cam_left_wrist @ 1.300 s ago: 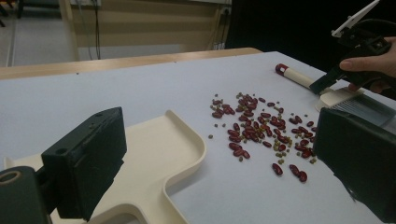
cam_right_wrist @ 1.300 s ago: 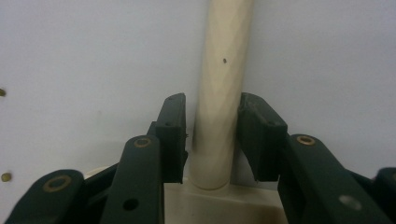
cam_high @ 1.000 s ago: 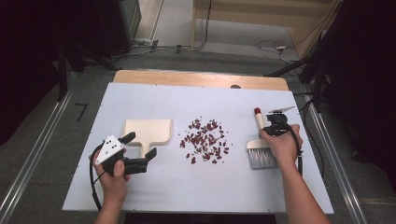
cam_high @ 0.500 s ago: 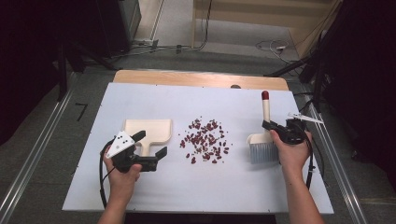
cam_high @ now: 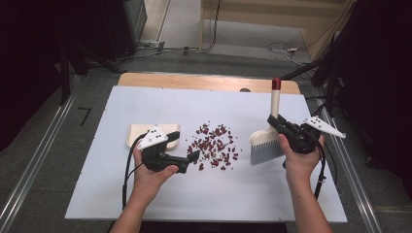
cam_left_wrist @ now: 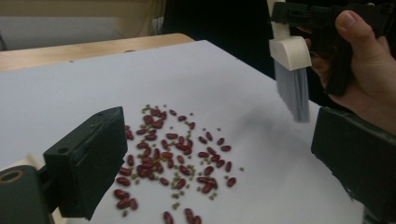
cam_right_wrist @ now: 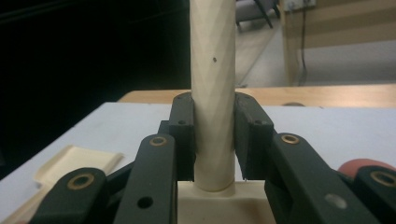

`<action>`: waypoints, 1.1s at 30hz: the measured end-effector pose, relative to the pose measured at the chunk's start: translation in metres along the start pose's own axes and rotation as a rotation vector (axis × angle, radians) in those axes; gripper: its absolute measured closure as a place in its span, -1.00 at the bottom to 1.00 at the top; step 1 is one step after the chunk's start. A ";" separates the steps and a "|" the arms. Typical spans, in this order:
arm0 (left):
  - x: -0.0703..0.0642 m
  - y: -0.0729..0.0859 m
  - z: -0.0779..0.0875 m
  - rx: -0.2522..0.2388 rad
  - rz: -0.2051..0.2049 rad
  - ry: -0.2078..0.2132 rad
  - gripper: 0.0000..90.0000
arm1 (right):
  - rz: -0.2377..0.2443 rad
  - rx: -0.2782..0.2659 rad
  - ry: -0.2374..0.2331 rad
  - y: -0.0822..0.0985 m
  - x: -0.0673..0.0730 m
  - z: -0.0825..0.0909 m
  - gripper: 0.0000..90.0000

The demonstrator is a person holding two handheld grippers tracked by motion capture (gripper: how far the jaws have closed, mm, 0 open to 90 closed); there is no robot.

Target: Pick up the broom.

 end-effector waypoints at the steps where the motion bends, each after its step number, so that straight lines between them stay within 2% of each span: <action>1: -0.004 -0.001 -0.003 0.007 0.000 0.014 -0.87 | 0.009 -0.006 -0.015 0.000 0.008 0.000 0.55; 5: -0.019 -0.003 -0.014 -0.005 0.018 0.074 -0.71 | 0.047 -0.003 -0.038 0.005 0.031 -0.004 0.55; 6: -0.026 -0.004 -0.017 0.001 0.021 0.102 -0.68 | 0.054 -0.001 -0.038 0.008 0.037 -0.006 0.55; 7: -0.029 -0.004 -0.019 0.006 0.020 0.112 -0.66 | 0.072 0.001 -0.044 0.013 0.048 -0.009 0.55; 8: -0.035 -0.004 -0.021 0.017 0.025 0.127 -0.66 | 0.072 0.001 -0.044 0.013 0.048 -0.009 0.55; 15: -0.051 -0.008 -0.027 0.034 0.106 0.167 -0.52 | 0.117 0.005 -0.093 0.029 0.088 -0.012 0.55; 17: -0.054 -0.008 -0.028 0.036 0.116 0.163 -0.40 | 0.131 0.009 -0.110 0.033 0.096 -0.013 0.55; 18: -0.055 -0.008 -0.029 0.042 0.117 0.162 -0.31 | 0.140 0.017 -0.128 0.037 0.106 -0.014 0.55; 19: -0.056 -0.007 -0.030 0.044 0.121 0.160 -0.31 | 0.140 0.017 -0.128 0.037 0.106 -0.014 0.55; 23: -0.058 -0.003 -0.033 0.073 0.125 0.166 -0.09 | 0.160 0.023 -0.155 0.044 0.120 -0.015 0.55; 29: -0.061 0.002 -0.037 0.109 0.129 0.174 0.24 | 0.218 0.024 -0.144 0.053 0.134 -0.016 0.55; 30: -0.061 0.003 -0.037 0.115 0.131 0.169 0.38 | 0.232 0.020 -0.142 0.055 0.136 -0.016 0.55; 31: -0.060 0.003 -0.036 0.118 0.130 0.156 0.38 | 0.232 0.020 -0.142 0.055 0.136 -0.016 0.55; 33: -0.058 0.003 -0.035 0.119 0.143 0.160 0.46 | 0.233 0.018 -0.144 0.055 0.138 -0.016 0.55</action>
Point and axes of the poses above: each handheld gripper's, and its own axes: z roughly backward along the jaws, y roughly out of its underside, x roughly to its left, the point moved 8 cm from there along -z, roughly forward along the jaws, and after that the axes turned 8 degrees about -z, right-handed, at the moved point
